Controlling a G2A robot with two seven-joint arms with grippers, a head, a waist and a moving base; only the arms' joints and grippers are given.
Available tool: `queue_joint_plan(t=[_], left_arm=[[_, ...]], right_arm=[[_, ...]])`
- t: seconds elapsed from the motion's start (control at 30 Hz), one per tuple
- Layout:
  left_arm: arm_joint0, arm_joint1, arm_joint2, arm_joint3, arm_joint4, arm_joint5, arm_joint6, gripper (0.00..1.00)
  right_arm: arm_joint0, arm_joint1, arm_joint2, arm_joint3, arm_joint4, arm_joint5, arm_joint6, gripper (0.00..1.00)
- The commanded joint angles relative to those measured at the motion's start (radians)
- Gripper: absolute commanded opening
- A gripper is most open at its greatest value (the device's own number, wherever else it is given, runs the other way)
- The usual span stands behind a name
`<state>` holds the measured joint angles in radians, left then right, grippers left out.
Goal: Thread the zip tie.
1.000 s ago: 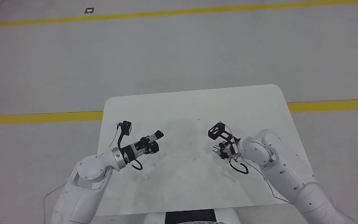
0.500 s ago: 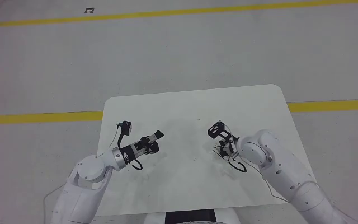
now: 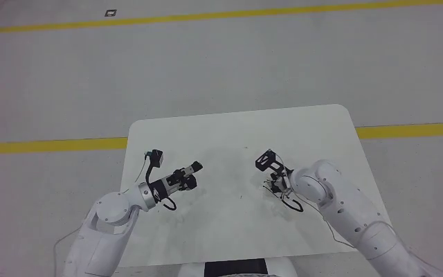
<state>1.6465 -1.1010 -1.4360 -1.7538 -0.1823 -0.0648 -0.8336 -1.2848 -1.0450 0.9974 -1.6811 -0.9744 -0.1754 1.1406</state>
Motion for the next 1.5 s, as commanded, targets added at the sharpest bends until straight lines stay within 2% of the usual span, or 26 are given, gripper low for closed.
queue_joint_plan(t=[0.0, 0.1, 0.17, 0.6, 0.83, 1.03, 1.2, 1.3, 1.47], left_arm=[[0.000, 0.000, 0.000, 0.000, 0.000, 0.000, 0.000, 1.00], [0.000, 0.000, 0.000, 0.000, 0.000, 0.000, 0.000, 1.00], [0.000, 0.000, 0.000, 0.000, 0.000, 0.000, 0.000, 1.00], [0.000, 0.000, 0.000, 0.000, 0.000, 0.000, 0.000, 1.00], [0.000, 0.000, 0.000, 0.000, 0.000, 0.000, 0.000, 1.00], [0.000, 0.000, 0.000, 0.000, 0.000, 0.000, 0.000, 1.00], [0.000, 0.000, 0.000, 0.000, 0.000, 0.000, 0.000, 1.00], [0.000, 0.000, 0.000, 0.000, 0.000, 0.000, 0.000, 1.00], [0.000, 0.000, 0.000, 0.000, 0.000, 0.000, 0.000, 1.00]], right_arm=[[0.003, -0.001, -0.002, 0.002, -0.001, 0.000, 0.001, 0.18], [0.005, -0.002, -0.005, 0.004, -0.001, -0.001, 0.001, 0.11], [0.005, -0.002, -0.005, 0.003, -0.002, 0.000, 0.001, 0.00], [-0.034, 0.010, 0.038, -0.074, -0.009, 0.010, 0.012, 0.00], [-0.081, 0.022, 0.118, -0.123, 0.072, -0.001, -0.028, 0.00], [-0.145, 0.037, 0.224, -0.180, 0.201, -0.045, -0.081, 0.00], [-0.180, 0.046, 0.298, -0.184, 0.414, -0.107, -0.081, 0.00], [-0.149, 0.048, 0.309, -0.155, 0.518, -0.114, -0.021, 0.00], [-0.049, 0.042, 0.269, -0.096, 0.678, -0.114, 0.055, 0.00]])
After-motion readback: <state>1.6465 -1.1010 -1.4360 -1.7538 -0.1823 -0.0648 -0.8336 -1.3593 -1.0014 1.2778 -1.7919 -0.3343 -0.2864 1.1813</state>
